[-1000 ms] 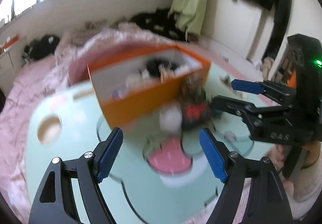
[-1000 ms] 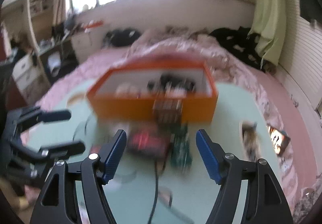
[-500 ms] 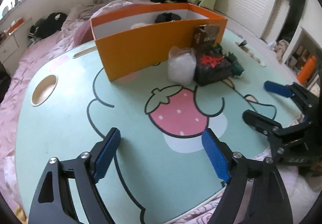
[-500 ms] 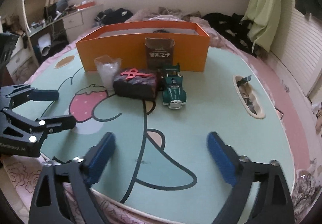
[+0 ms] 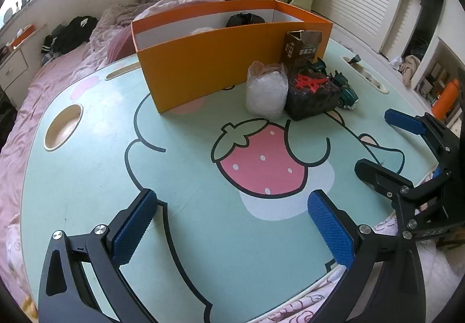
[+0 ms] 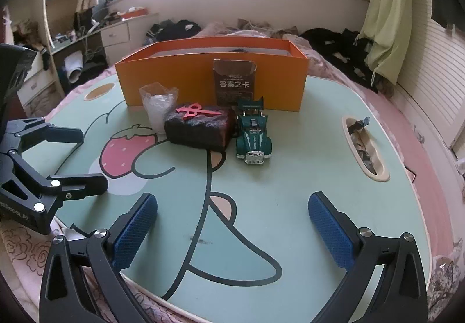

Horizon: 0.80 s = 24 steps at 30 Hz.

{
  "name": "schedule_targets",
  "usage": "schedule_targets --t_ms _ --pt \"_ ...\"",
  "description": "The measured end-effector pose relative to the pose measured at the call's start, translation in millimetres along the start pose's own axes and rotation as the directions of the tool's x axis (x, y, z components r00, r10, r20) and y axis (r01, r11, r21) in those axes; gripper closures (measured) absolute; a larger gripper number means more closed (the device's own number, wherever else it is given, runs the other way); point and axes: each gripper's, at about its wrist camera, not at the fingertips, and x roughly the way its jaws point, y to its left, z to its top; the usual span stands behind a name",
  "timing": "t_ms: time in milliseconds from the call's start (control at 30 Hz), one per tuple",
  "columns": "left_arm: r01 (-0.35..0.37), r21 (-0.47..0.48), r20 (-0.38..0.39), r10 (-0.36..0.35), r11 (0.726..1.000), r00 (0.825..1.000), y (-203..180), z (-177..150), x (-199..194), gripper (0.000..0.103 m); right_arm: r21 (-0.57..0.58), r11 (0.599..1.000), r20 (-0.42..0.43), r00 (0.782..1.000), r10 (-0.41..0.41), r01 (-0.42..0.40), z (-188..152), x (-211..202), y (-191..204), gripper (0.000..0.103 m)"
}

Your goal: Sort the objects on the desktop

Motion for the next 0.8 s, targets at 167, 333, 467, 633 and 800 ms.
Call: schedule_targets --t_ms 167,333,467,633,800 --pt "0.000 0.001 0.002 0.000 1.000 1.000 0.1 0.1 -0.4 0.000 -0.005 1.000 0.007 1.000 0.006 -0.006 -0.3 0.4 0.3 0.000" --pt "0.000 0.001 0.003 0.000 1.000 1.000 0.7 0.2 -0.6 0.000 -0.005 1.000 0.007 1.000 0.006 -0.006 -0.4 0.3 0.1 0.000" --pt "0.000 0.001 0.003 0.000 1.000 1.000 0.9 -0.3 -0.6 0.000 -0.006 1.000 0.008 1.000 0.008 -0.008 -0.3 -0.1 -0.3 0.000" --pt "0.001 0.001 0.003 -0.001 1.000 1.000 1.2 -0.3 -0.3 0.000 -0.007 1.000 0.009 1.000 0.008 -0.008 -0.2 -0.4 -0.3 0.000" --pt "0.000 0.001 0.004 0.000 1.000 1.000 1.2 -0.4 -0.2 0.000 -0.009 1.000 0.013 1.000 0.011 -0.011 -0.1 -0.8 -0.4 0.000"
